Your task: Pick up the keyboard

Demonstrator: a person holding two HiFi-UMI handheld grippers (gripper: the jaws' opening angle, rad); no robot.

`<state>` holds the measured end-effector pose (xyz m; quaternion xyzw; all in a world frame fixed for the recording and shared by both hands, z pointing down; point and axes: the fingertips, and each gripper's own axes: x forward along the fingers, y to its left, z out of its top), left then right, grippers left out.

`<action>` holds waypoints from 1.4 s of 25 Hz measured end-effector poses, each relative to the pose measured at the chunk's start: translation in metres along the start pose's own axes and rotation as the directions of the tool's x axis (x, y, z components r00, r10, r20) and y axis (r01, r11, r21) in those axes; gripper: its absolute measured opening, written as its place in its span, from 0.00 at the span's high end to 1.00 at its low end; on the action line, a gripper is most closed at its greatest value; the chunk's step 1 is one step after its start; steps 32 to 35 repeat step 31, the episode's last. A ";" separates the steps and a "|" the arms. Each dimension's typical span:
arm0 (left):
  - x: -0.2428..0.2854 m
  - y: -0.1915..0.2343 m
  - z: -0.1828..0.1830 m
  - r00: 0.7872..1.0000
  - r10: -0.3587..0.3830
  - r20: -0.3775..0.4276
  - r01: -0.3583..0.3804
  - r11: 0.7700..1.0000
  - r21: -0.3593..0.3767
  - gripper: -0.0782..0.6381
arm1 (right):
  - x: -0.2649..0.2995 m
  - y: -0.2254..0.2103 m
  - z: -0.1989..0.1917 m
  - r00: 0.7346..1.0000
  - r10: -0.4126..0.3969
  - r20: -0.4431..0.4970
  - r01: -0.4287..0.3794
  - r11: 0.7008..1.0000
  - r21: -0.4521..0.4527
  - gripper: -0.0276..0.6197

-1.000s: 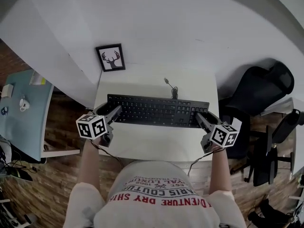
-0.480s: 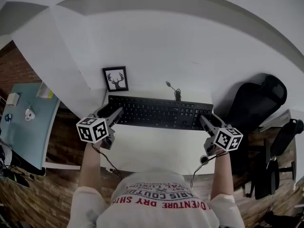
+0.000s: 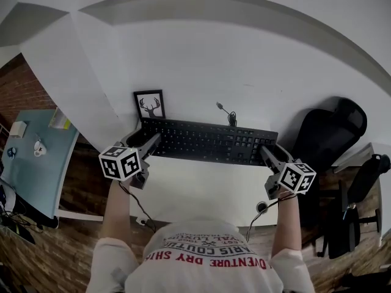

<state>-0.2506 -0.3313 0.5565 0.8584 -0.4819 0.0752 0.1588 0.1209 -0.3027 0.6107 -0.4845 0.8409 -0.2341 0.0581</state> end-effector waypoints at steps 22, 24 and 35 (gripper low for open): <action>0.006 -0.011 -0.013 0.999 -0.011 -0.030 0.011 1.000 -0.008 0.53 | -0.016 -0.009 -0.010 1.000 -0.015 -0.003 0.015 1.000 0.012 0.60; 0.008 -0.011 -0.014 0.999 -0.010 -0.034 0.010 1.000 -0.010 0.53 | -0.016 -0.011 -0.010 1.000 -0.016 -0.006 0.016 1.000 0.015 0.60; 0.016 -0.014 -0.020 0.999 -0.010 -0.046 0.009 1.000 -0.012 0.53 | -0.017 -0.020 -0.014 1.000 -0.025 -0.016 0.025 0.999 0.024 0.60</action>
